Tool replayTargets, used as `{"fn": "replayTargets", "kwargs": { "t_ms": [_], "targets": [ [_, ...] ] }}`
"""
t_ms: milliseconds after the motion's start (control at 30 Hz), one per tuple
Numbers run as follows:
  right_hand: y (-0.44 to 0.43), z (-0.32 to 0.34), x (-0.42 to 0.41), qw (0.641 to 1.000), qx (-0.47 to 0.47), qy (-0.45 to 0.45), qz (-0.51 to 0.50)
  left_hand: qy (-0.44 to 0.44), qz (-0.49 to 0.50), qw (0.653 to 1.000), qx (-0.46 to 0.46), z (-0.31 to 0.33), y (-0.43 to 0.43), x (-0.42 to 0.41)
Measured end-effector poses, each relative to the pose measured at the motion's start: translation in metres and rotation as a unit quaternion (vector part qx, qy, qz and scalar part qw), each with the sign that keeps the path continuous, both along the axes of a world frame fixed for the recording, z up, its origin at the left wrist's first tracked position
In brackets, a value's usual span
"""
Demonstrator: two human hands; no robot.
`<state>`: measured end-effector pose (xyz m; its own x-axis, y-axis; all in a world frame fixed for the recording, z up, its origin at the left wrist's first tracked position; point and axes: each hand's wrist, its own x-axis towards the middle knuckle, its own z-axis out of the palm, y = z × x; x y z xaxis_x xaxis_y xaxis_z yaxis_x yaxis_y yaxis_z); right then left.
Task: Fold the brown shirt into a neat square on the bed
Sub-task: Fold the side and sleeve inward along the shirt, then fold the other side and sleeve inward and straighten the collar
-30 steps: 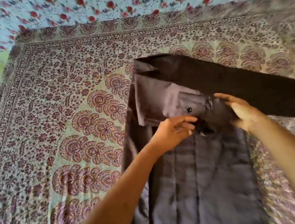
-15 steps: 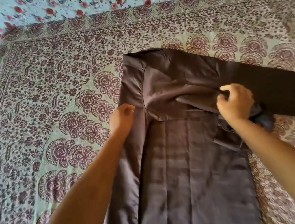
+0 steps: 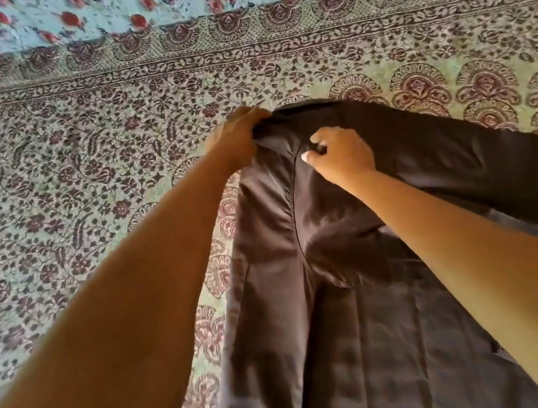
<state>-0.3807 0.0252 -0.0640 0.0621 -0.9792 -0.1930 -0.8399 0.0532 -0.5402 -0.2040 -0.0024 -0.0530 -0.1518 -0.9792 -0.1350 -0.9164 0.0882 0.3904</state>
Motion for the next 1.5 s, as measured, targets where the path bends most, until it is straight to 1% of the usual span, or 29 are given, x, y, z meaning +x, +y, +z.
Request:
{"fn": "replayTargets", "kwargs": {
  "t_ms": [100, 167, 233, 300, 333, 400, 467, 500, 533, 567, 600, 633, 700, 767, 833, 933, 1000, 1033, 1067, 1100, 1167, 1233, 1300, 1367, 1433, 1500],
  "targets": [
    [-0.017, -0.005, 0.009, 0.999, -0.051, 0.002, -0.018, -0.058, -0.006, 0.998, 0.016, -0.009, -0.029, 0.026],
    [-0.024, -0.008, 0.016, 0.997, -0.079, -0.015, -0.009, -0.071, 0.006, 0.997, 0.026, -0.011, -0.040, 0.041],
    [-0.030, -0.013, 0.024, 0.996, -0.088, -0.014, 0.007, -0.042, 0.046, 0.997, 0.045, -0.014, -0.042, 0.049],
    [-0.032, -0.021, 0.029, 0.995, -0.095, 0.013, 0.009, 0.028, 0.113, 0.992, 0.040, -0.021, -0.039, 0.046],
    [-0.033, -0.026, 0.030, 0.994, -0.104, 0.028, 0.000, 0.053, 0.148, 0.987, 0.025, -0.026, -0.037, 0.041],
    [-0.029, -0.035, 0.028, 0.989, -0.133, 0.049, -0.032, 0.037, 0.195, 0.979, -0.036, -0.034, -0.028, 0.024],
    [-0.019, -0.037, 0.025, 0.975, -0.207, 0.072, -0.047, 0.033, 0.247, 0.961, -0.122, -0.038, -0.012, 0.009],
    [-0.013, -0.036, 0.023, 0.962, -0.259, 0.082, -0.027, 0.049, 0.266, 0.947, -0.171, -0.038, -0.002, 0.001],
    [-0.004, -0.036, 0.023, 0.950, -0.300, 0.082, 0.012, 0.074, 0.265, 0.936, -0.220, -0.037, 0.009, -0.006],
    [0.005, -0.039, 0.023, 0.941, -0.324, 0.077, 0.060, 0.093, 0.236, 0.935, -0.249, -0.041, 0.019, -0.010],
    [0.014, -0.045, 0.023, 0.936, -0.325, 0.077, 0.106, 0.097, 0.186, 0.945, -0.249, -0.046, 0.027, -0.014],
    [0.023, -0.052, 0.021, 0.939, -0.304, 0.087, 0.137, 0.086, 0.125, 0.964, -0.219, -0.053, 0.035, -0.016],
    [0.035, -0.067, 0.015, 0.954, -0.232, 0.119, 0.149, 0.017, 0.026, 0.993, -0.117, -0.068, 0.042, -0.014],
    [0.036, -0.076, 0.009, 0.960, -0.190, 0.144, 0.149, -0.051, 0.004, 0.997, -0.054, -0.080, 0.034, -0.005],
    [0.035, -0.078, 0.007, 0.960, -0.182, 0.153, 0.150, -0.068, 0.036, 0.997, -0.015, -0.078, 0.017, 0.005],
    [0.035, -0.076, 0.009, 0.962, -0.172, 0.150, 0.152, -0.096, 0.116, 0.987, 0.050, -0.068, -0.006, 0.026],
    [0.035, -0.075, 0.009, 0.963, -0.163, 0.151, 0.153, -0.078, 0.174, 0.979, 0.067, -0.061, -0.008, 0.031],
    [0.035, -0.075, 0.009, 0.963, -0.159, 0.152, 0.154, -0.062, 0.187, 0.979, 0.054, -0.056, -0.003, 0.030],
    [0.035, -0.074, 0.008, 0.963, -0.155, 0.153, 0.157, -0.046, 0.177, 0.983, 0.030, -0.051, 0.005, 0.025],
    [0.034, -0.073, 0.008, 0.963, -0.152, 0.154, 0.160, -0.027, 0.142, 0.989, 0.005, -0.049, 0.016, 0.019],
    [0.033, -0.072, 0.008, 0.963, -0.142, 0.158, 0.169, -0.006, 0.027, 0.999, -0.020, -0.049, 0.050, 0.008],
    [0.033, -0.072, 0.008, 0.962, -0.139, 0.157, 0.177, -0.048, -0.103, 0.993, -0.017, -0.054, 0.099, 0.004],
    [0.032, -0.069, 0.009, 0.959, -0.137, 0.172, 0.178, -0.100, -0.232, 0.967, -0.034, -0.062, 0.154, 0.010],
    [0.034, -0.068, 0.011, 0.953, -0.122, 0.219, 0.169, -0.132, -0.329, 0.934, -0.039, -0.065, 0.205, 0.022],
    [0.036, -0.062, 0.016, 0.947, -0.097, 0.268, 0.146, -0.139, -0.406, 0.902, -0.041, -0.066, 0.243, 0.035],
    [0.048, -0.052, 0.022, 0.950, -0.088, 0.273, 0.127, -0.131, -0.451, 0.882, -0.043, -0.059, 0.260, 0.044]
  ]
}}
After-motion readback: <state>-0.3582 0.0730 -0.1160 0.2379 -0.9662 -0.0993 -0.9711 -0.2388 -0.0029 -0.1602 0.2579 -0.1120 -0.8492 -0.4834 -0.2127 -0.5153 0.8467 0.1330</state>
